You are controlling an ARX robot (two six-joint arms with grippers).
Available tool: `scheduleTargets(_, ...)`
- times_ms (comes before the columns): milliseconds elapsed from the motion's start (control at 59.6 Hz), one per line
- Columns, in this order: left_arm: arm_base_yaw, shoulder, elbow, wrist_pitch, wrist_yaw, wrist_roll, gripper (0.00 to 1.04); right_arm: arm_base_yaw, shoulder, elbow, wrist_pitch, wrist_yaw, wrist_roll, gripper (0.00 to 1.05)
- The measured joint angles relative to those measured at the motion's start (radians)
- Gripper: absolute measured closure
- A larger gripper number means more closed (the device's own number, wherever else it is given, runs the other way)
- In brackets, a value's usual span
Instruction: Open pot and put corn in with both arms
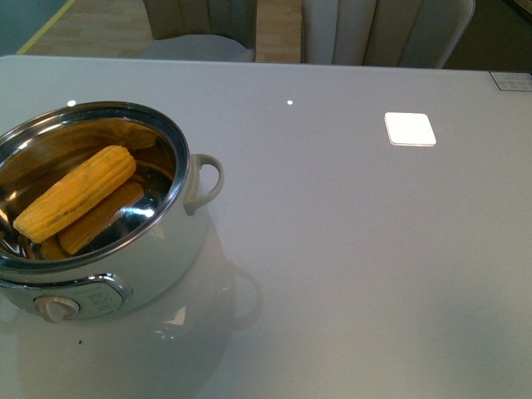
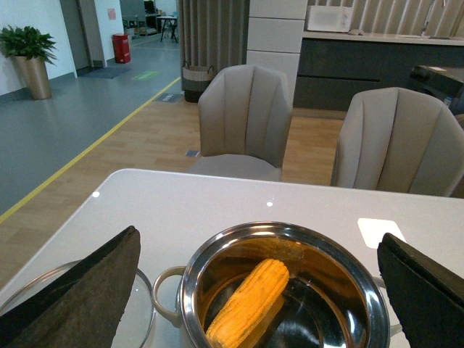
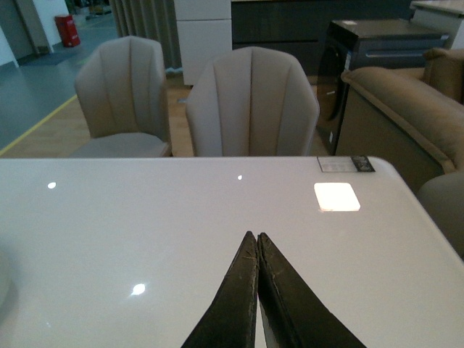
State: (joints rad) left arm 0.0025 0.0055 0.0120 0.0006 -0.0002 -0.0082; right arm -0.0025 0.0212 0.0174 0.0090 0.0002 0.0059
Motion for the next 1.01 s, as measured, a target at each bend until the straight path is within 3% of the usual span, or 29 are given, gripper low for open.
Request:
scheduleTargets(235, 0.0, 0.0, 0.0, 0.0, 0.0, 0.0, 0.07, 0.0, -0.014, 0.0, -0.007, 0.0, -0.001, 1.02)
scheduleTargets(470, 0.0, 0.0, 0.0, 0.0, 0.0, 0.0, 0.07, 0.0, -0.014, 0.0, -0.007, 0.0, -0.001, 0.56)
scheduleTargets(755, 0.0, 0.0, 0.0, 0.0, 0.0, 0.0, 0.07, 0.0, -0.015, 0.0, -0.008, 0.0, -0.001, 0.08)
scheduleTargets(1007, 0.0, 0.0, 0.0, 0.0, 0.0, 0.0, 0.07, 0.0, -0.015, 0.0, -0.007, 0.0, -0.001, 0.09)
